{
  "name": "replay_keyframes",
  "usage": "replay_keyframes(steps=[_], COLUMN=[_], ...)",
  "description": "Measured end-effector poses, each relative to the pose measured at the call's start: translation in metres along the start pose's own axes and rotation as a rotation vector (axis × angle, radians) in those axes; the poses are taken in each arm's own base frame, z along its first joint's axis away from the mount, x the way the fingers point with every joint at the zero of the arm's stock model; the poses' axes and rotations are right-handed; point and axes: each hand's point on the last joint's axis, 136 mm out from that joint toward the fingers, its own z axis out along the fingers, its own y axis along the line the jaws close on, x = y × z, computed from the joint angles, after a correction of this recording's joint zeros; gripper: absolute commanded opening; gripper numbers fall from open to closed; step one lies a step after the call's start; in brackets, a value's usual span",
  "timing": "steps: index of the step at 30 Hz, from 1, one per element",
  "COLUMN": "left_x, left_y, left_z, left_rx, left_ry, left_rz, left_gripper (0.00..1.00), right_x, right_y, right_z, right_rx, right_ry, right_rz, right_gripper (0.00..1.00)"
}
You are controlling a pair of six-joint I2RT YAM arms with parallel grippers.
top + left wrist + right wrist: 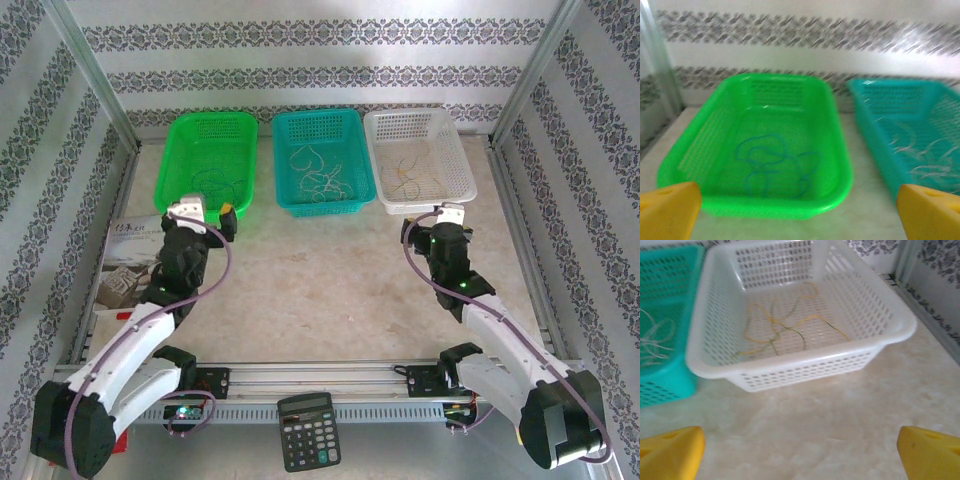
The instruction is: Untangle the cables
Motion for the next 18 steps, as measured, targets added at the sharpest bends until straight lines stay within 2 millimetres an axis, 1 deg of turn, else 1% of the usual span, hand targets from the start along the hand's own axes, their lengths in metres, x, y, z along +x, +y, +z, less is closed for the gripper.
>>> replay_keyframes(steps=[3,6,8,11,12,14,16,18], left_x=[0.037,0.057,0.067,0.085,0.089,0.096,0.102,0.108], left_y=[0.019,0.03,0.035,0.042,0.044,0.046,0.047,0.049], left_z=[0.008,0.015,0.018,0.024,0.027,0.032,0.038,0.042], left_rx=[-0.11,-0.185,-0.213,-0.244,-0.251,-0.257,-0.257,-0.253], left_ry=[0.051,0.071,0.072,0.092,0.098,0.103,0.108,0.118], left_rz=[0.074,0.109,0.114,0.121,0.123,0.126,0.127,0.136], left_gripper=[1.0,1.0,1.0,1.0,1.0,1.0,1.0,1.0], right_x=[0.009,0.015,0.023,0.041,0.049,0.059,0.059,0.053], right_y=[-0.019,-0.036,-0.042,-0.041,-0.039,-0.036,-0.03,-0.024], right_z=[0.007,0.014,0.019,0.031,0.035,0.039,0.042,0.045], right_rx=[0.082,0.147,0.173,0.166,0.159,0.134,0.102,0.062], right_ry=[0.007,0.01,0.018,0.033,0.049,0.063,0.038,-0.009], right_rz=[-0.026,-0.018,-0.02,-0.043,-0.056,-0.078,-0.083,-0.08], right_gripper=[0.98,0.98,0.98,0.98,0.98,0.98,0.98,0.98])
